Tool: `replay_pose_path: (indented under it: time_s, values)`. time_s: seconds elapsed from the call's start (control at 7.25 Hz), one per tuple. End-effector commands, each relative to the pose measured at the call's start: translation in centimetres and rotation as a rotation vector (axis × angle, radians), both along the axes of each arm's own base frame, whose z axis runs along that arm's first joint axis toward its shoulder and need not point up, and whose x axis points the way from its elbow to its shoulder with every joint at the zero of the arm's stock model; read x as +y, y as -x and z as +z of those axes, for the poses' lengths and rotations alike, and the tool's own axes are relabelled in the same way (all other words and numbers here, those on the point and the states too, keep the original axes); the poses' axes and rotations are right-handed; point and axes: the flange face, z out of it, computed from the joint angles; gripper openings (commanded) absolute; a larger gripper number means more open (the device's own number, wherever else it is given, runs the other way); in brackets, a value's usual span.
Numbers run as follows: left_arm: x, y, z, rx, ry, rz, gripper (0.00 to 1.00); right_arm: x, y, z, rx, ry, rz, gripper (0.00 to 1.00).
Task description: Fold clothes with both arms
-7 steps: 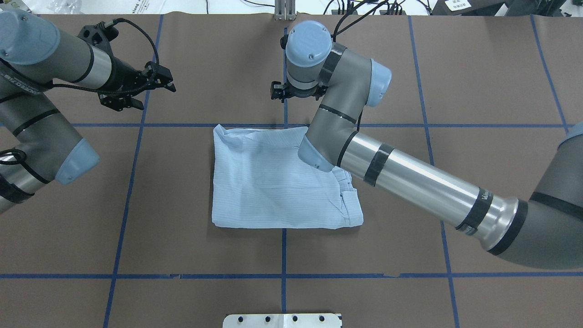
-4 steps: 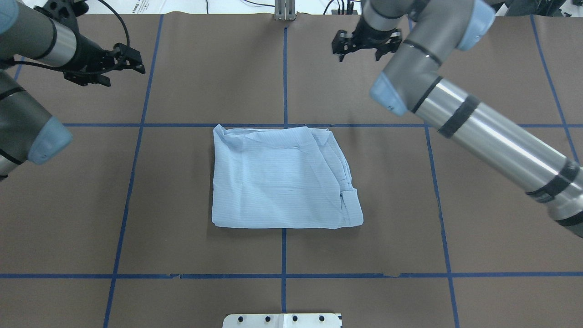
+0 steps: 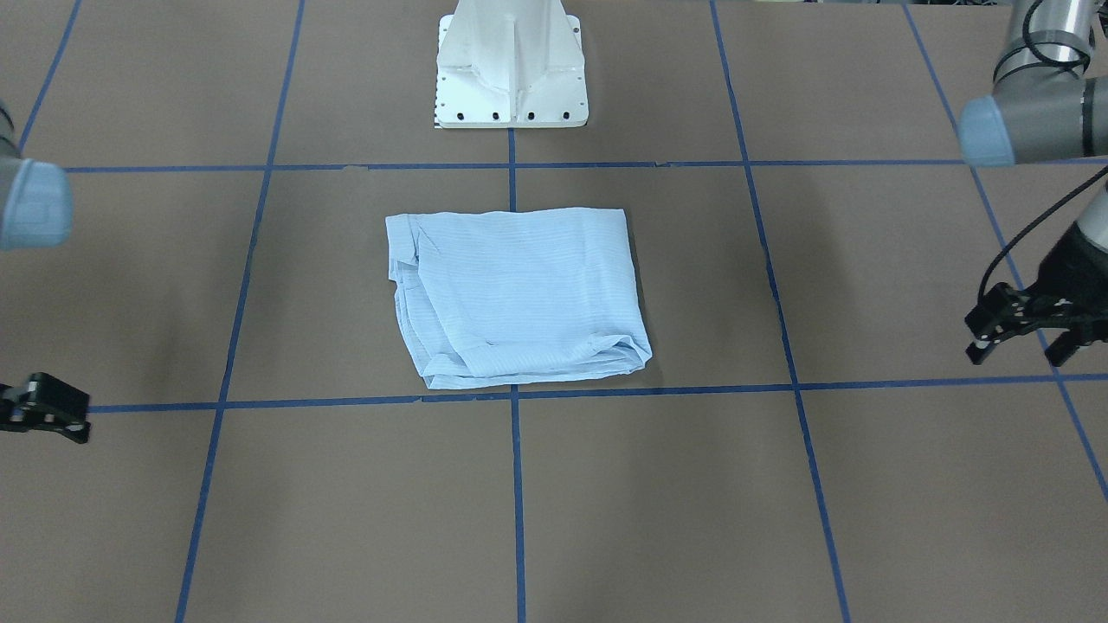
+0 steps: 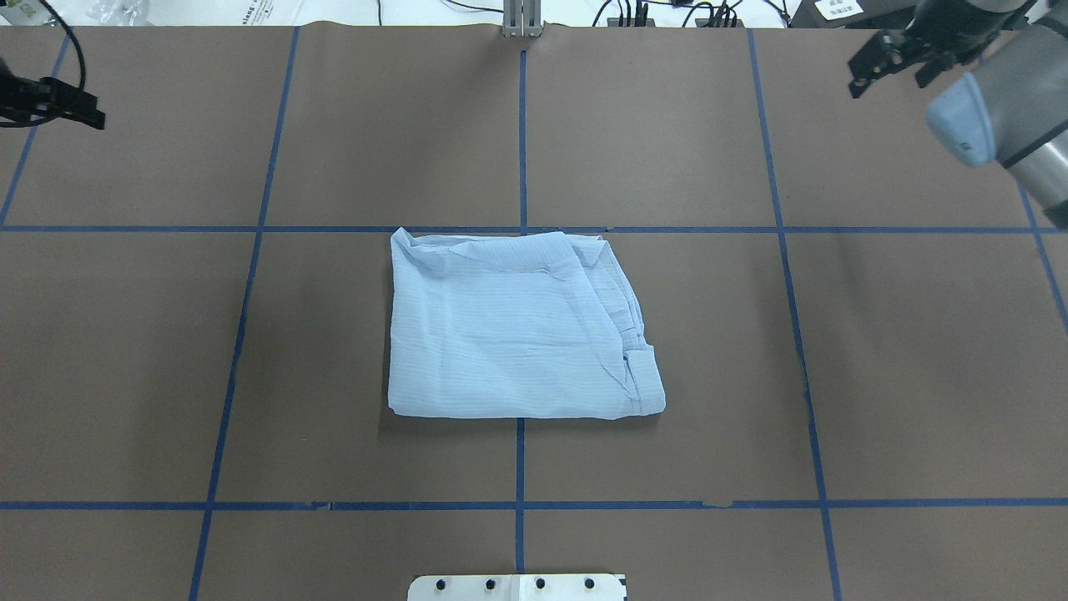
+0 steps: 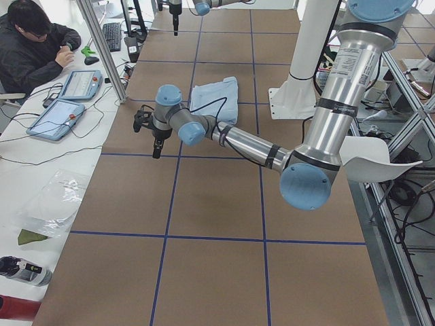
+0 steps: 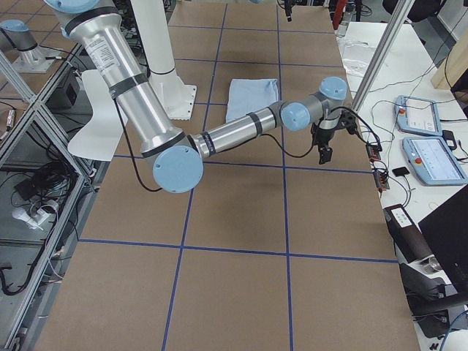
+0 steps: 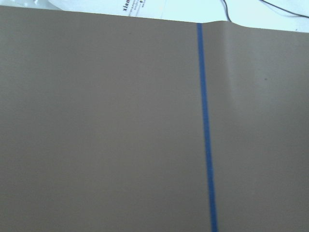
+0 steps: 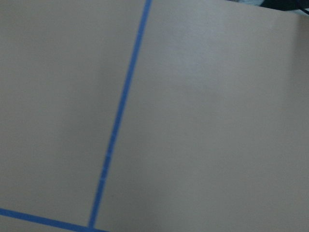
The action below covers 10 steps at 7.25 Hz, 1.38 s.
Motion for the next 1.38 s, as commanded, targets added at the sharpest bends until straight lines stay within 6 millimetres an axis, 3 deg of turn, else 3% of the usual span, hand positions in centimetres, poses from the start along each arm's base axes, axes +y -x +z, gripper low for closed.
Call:
replay_pose_path:
  time_s: [0.0,0.14,0.28,0.41,0.55,0.69,0.97,1.1,1.24]
  values:
    - [4.0,10.4,7.7,-0.039,-0.082,0.153,1.00,4.3,-10.5,10.8,0.017,-0.006,-0.088,1.00]
    - [7.7,11.8,12.5,-0.010,-0.006,0.149,1.00,6.8,-13.5,14.9,0.025,0.060,-0.095,1.00]
    - [8.5,11.9,13.2,-0.012,-0.004,0.132,1.00,9.2,-14.2,17.8,0.035,0.097,-0.085,1.00]
    - [8.3,12.0,13.6,-0.027,-0.005,0.118,1.00,10.8,-15.7,19.4,0.010,0.116,-0.065,1.00]
    - [9.5,12.2,15.7,-0.039,0.026,0.121,1.00,13.4,-18.7,21.8,-0.014,0.108,-0.015,1.00]
    - [8.8,12.1,16.3,-0.040,0.053,0.117,1.00,15.3,-19.0,23.7,-0.014,0.049,-0.008,1.00]
    - [8.2,12.1,15.8,-0.042,0.131,0.117,1.00,16.2,-19.1,24.8,-0.016,0.037,-0.003,1.00]
    - [6.9,12.1,14.2,-0.047,0.179,0.117,1.00,16.1,-19.0,25.0,-0.022,0.081,0.029,1.00]
    - [6.7,12.1,12.9,-0.047,0.215,0.118,1.00,15.6,-18.9,23.3,-0.047,0.138,0.087,1.00]
